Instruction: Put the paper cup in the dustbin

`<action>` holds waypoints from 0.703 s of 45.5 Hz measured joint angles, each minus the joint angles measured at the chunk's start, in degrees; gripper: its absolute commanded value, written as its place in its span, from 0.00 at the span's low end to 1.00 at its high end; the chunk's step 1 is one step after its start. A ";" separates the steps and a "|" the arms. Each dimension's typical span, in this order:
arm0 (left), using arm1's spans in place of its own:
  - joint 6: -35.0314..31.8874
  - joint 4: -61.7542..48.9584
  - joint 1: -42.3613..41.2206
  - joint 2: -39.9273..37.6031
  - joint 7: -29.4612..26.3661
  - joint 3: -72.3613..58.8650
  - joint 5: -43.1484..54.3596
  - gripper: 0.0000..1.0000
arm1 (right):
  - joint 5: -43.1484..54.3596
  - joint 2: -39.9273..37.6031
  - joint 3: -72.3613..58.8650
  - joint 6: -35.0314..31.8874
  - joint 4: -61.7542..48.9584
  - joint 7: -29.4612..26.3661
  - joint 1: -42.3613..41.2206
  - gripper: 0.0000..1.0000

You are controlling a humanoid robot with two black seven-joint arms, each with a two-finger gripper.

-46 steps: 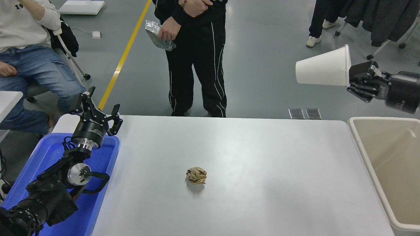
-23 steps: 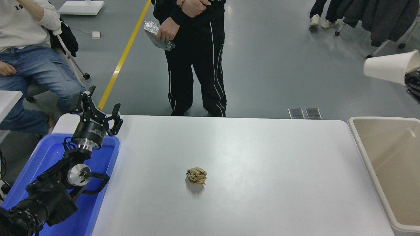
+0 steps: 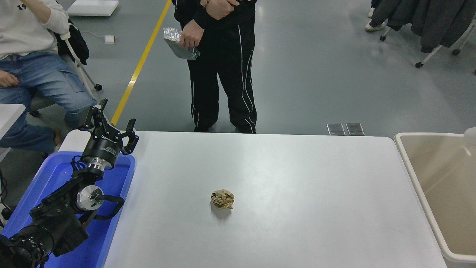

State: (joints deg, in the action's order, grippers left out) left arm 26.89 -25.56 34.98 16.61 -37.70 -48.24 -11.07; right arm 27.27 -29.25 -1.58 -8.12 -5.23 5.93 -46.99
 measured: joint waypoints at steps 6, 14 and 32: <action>0.00 0.00 0.00 0.00 0.00 0.00 -0.01 1.00 | -0.05 2.82 0.17 3.15 -0.52 -1.79 2.71 0.00; 0.00 0.00 0.00 0.00 0.00 0.00 -0.01 1.00 | -0.10 5.40 0.28 5.79 -0.81 -2.93 5.39 0.00; 0.00 0.01 0.00 0.00 0.00 0.00 0.00 1.00 | -0.39 7.13 0.12 7.68 -0.89 -3.68 7.35 0.00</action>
State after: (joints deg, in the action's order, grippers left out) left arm 26.89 -25.55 34.98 16.61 -37.70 -48.24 -11.07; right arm 26.88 -22.12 -1.46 -0.44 -6.12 2.25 -39.63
